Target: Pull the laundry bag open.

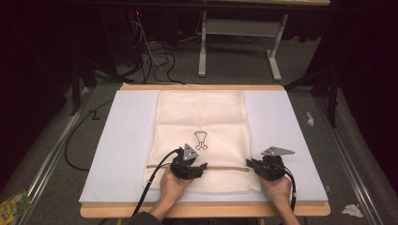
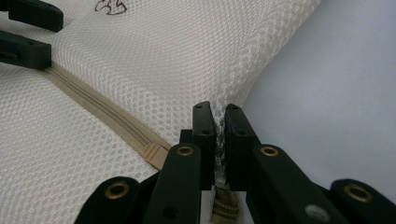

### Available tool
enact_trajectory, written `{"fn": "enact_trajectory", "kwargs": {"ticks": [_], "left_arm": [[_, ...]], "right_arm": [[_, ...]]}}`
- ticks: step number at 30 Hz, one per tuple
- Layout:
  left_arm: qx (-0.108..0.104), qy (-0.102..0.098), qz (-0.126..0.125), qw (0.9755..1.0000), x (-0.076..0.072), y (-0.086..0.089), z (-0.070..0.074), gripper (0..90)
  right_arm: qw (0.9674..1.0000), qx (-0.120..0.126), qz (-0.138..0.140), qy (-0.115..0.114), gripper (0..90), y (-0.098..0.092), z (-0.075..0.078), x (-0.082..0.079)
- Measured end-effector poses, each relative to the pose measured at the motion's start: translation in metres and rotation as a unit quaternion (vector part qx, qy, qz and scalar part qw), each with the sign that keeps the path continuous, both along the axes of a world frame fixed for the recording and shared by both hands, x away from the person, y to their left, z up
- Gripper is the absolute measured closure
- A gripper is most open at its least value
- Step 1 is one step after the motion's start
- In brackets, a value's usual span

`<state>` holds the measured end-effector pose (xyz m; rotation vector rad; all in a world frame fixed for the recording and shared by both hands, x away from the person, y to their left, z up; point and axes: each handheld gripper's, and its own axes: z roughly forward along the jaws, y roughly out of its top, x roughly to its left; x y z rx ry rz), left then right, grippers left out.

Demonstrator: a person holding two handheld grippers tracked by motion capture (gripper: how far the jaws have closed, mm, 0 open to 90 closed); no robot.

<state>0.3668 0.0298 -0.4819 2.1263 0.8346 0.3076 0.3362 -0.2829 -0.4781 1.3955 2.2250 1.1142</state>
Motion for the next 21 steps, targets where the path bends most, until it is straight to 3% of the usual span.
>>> {"fn": "enact_trajectory", "kwargs": {"ticks": [3, 6, 10, 13, 16, 19, 21], "left_arm": [[0.006, 0.006, -0.003, 1.0, 0.001, -0.001, 0.003, 44.6], [0.016, -0.007, -0.017, 0.9997, -0.003, -0.006, 0.011, 44.7], [-0.001, -0.016, -0.038, 0.9991, -0.008, -0.016, 0.018, 45.8], [-0.002, 0.004, -0.057, 0.9983, -0.009, -0.029, 0.014, 48.0], [0.004, 0.005, -0.068, 0.9977, -0.009, -0.036, 0.014, 49.4], [-0.012, 0.012, -0.079, 0.9967, -0.01, -0.046, 0.016, 50.2], [-0.011, 0.014, -0.081, 0.9966, -0.01, -0.047, 0.016, 50.3]], "right_arm": [[1.0, 0.006, 0.001, -0.006, 86.9, -0.001, 0.003, 0.0], [0.9998, 0.013, 0.0, -0.016, 87.1, -0.002, 0.008, -0.002], [0.9998, 0.012, 0.007, -0.017, 87.3, -0.002, 0.011, -0.001], [0.9997, 0.018, 0.006, -0.016, 87.4, -0.002, 0.015, -0.001], [0.9996, 0.019, 0.007, -0.018, 87.5, -0.002, 0.016, -0.002], [0.9998, 0.014, 0.008, -0.014, 87.6, -0.002, 0.017, -0.002], [0.9998, 0.013, 0.009, -0.013, 87.7, -0.002, 0.018, -0.002]]}}
